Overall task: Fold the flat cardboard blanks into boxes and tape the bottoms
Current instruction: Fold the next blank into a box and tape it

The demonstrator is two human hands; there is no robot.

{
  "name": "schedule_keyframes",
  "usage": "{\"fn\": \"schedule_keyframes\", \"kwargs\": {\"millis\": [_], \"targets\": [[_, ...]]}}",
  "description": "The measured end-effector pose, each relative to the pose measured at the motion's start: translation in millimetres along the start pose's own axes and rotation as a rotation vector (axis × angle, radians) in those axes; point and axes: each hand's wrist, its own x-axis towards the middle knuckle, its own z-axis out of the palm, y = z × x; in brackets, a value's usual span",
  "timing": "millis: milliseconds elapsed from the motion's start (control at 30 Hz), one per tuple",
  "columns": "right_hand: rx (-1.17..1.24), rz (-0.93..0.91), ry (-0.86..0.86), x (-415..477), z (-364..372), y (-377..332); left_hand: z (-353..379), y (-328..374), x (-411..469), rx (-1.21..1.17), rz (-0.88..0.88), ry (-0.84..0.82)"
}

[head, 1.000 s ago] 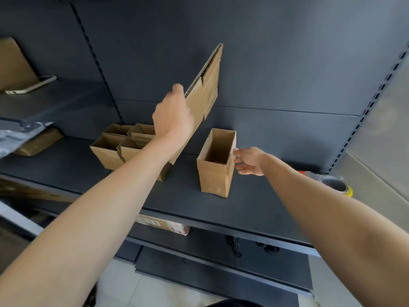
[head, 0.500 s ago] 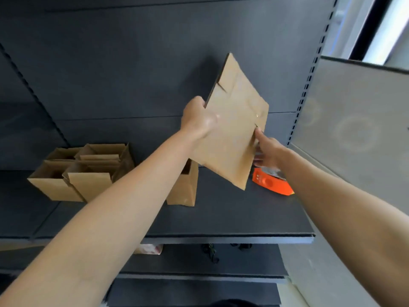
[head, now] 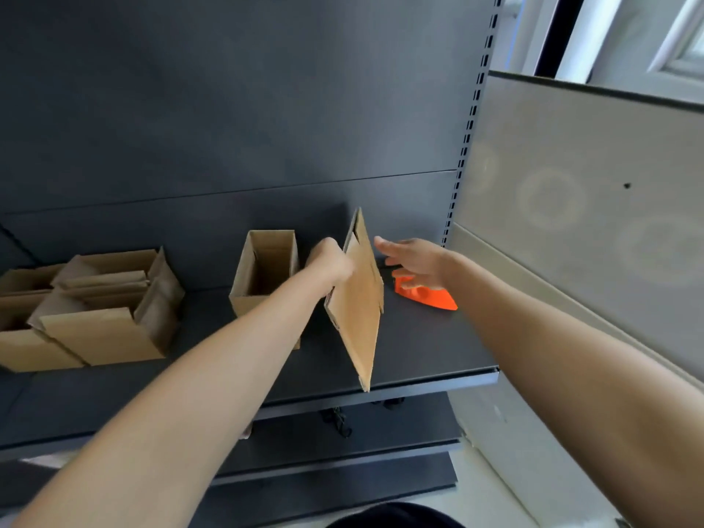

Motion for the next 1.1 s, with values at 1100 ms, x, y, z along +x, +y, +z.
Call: {"fn": "schedule_keyframes", "kwargs": {"millis": [1100], "targets": [[-0.056,0.027,0.112,-8.7,-7.4,4.8,14.0,-10.3,0.5,-0.482,0.047,-0.482]]}}
